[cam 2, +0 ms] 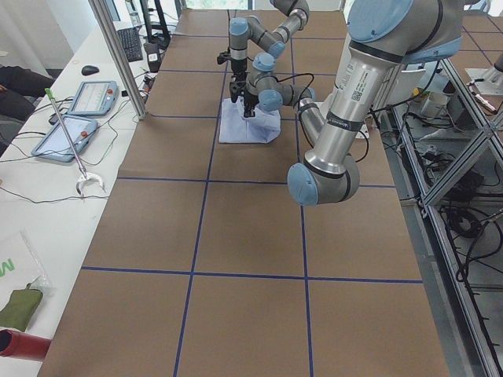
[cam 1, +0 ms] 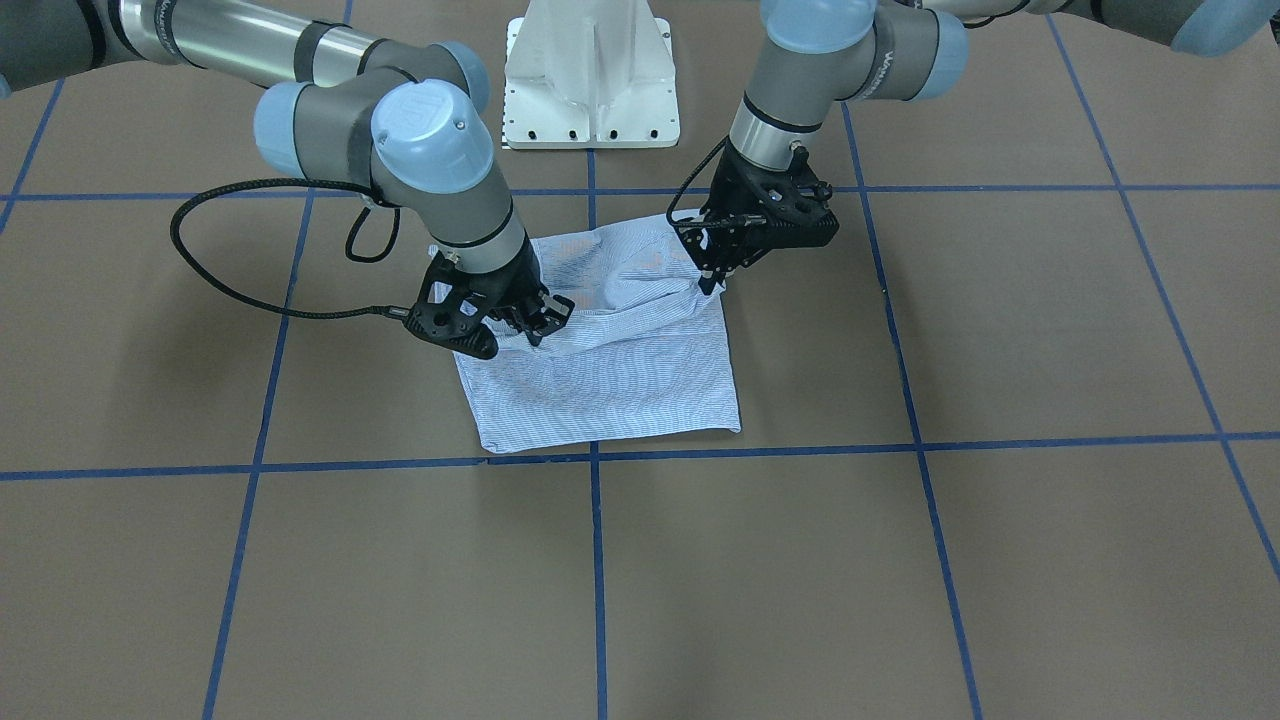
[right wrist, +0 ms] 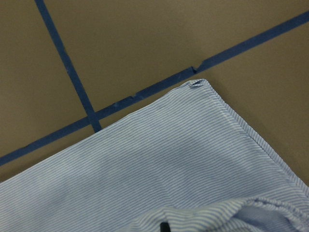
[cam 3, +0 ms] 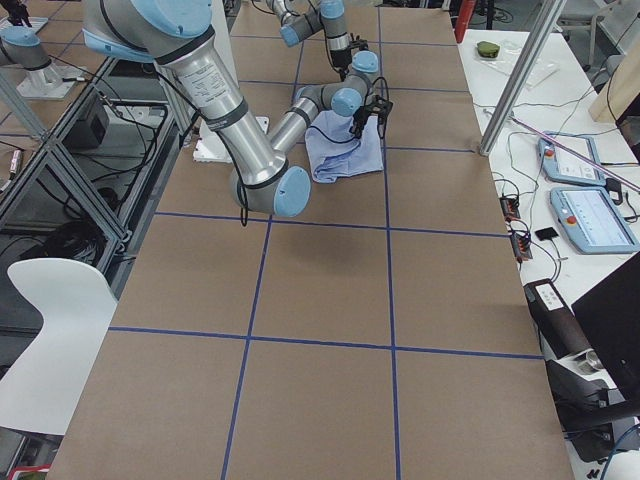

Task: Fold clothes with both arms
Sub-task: 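Carry the near edge with both grippers over the shirt toward its far end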

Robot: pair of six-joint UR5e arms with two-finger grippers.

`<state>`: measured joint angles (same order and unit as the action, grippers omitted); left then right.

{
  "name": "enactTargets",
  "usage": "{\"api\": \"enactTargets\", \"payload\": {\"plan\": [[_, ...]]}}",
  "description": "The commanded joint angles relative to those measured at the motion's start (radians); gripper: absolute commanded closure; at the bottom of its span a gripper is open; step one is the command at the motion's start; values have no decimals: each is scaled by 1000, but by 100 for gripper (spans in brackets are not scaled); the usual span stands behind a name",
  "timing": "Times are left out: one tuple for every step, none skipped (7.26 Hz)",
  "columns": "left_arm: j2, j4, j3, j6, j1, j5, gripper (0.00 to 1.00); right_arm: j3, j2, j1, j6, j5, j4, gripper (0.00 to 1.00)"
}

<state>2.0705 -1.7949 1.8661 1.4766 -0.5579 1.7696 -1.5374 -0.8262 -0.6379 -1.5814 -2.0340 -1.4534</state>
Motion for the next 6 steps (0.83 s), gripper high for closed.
{"api": "enactTargets", "payload": {"plan": [[0, -64, -60, -13, -19, 1, 100, 78, 31, -3, 6, 3, 42, 100], [2, -81, -82, -13, -23, 1, 100, 124, 53, -3, 18, 5, 56, 100], [2, -95, -97, -13, -28, 1, 100, 172, 65, -6, 29, 6, 95, 100], [3, -103, -113, -13, -30, 1, 100, 198, 65, -8, 31, 6, 116, 100], [6, -130, -134, -13, -31, 1, 100, 209, 71, -11, 31, 6, 129, 100], [10, -145, -151, -13, -31, 1, 100, 211, 73, -11, 31, 6, 130, 100]]}}
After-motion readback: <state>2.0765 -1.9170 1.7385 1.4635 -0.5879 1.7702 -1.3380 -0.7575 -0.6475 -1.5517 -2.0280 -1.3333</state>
